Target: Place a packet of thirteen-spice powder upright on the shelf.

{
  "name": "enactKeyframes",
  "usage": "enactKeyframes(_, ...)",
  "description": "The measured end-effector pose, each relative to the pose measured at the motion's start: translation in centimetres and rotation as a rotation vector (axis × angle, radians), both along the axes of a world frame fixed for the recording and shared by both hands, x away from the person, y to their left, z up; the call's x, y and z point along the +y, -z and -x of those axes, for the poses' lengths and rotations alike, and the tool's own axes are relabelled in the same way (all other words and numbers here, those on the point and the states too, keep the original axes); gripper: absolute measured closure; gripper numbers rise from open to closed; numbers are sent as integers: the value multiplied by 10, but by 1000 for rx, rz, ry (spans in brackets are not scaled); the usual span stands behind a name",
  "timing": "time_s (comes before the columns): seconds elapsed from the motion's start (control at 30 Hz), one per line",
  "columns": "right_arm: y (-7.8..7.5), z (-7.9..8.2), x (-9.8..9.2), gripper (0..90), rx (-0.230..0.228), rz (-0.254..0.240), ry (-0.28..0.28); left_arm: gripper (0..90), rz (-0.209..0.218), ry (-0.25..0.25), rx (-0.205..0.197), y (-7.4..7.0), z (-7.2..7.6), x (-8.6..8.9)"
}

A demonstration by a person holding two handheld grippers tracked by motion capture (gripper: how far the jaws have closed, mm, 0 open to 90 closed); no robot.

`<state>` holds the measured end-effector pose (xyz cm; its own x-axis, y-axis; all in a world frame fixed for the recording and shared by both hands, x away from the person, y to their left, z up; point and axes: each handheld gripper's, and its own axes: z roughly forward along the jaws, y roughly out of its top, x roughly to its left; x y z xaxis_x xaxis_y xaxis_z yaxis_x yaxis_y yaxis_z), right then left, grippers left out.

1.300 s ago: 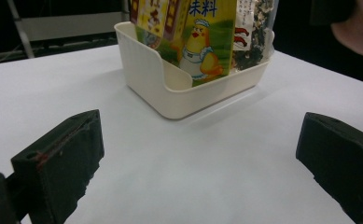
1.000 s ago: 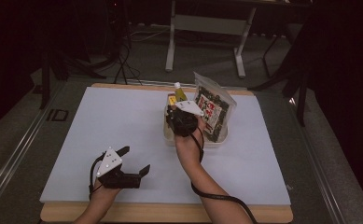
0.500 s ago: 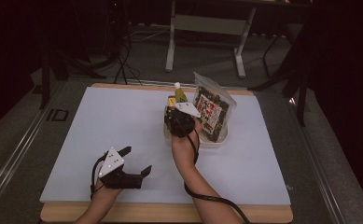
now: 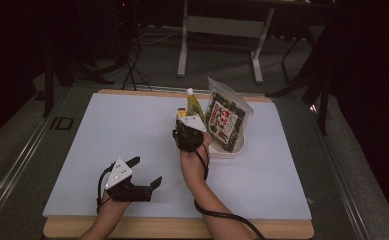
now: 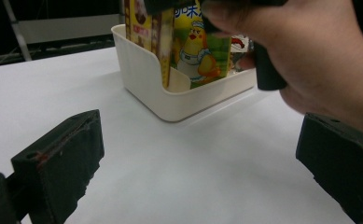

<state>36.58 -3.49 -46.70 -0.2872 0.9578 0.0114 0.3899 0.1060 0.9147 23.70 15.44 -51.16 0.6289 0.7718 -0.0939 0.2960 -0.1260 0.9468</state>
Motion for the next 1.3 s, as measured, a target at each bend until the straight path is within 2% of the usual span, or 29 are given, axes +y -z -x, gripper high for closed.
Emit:
enactKeyframes(0.1,9,-4,-1,670,33,3,3,12,1,2,-1,0,0,0)
enactKeyframes(0.27,17,-6,-2,668,50,8,4,12,1,1,-2,0,0,0)
enactKeyframes(0.3,23,-5,-2,659,56,3,3,12,1,2,-1,0,0,1)
enactKeyframes(0.47,24,-4,-3,652,63,4,-7,12,-5,6,-2,0,0,0)
enactKeyframes(0.63,19,-5,-6,620,95,-24,-33,12,0,0,0,0,0,0)
enactKeyframes(0.73,17,-1,-6,553,67,-27,-60,12,-1,-1,0,0,0,0)
enactKeyframes(0.87,12,1,-6,537,71,-27,-76,12,-7,2,0,0,0,0)
enactKeyframes(0.9,3,6,-4,525,46,-3,-104,12,-9,3,-3,0,0,-1)
enactKeyframes(0.93,0,7,-4,513,42,5,-113,12,-8,3,-3,0,0,-1)
enactKeyframes(1.03,-8,10,-7,502,26,6,-125,12,-8,2,-3,0,1,0)
enactKeyframes(1.23,-18,11,-16,461,40,-3,-159,12,-4,1,-1,0,0,0)
enactKeyframes(1.3,-23,12,-22,395,39,-12,-174,11,-5,4,2,1,0,-1)
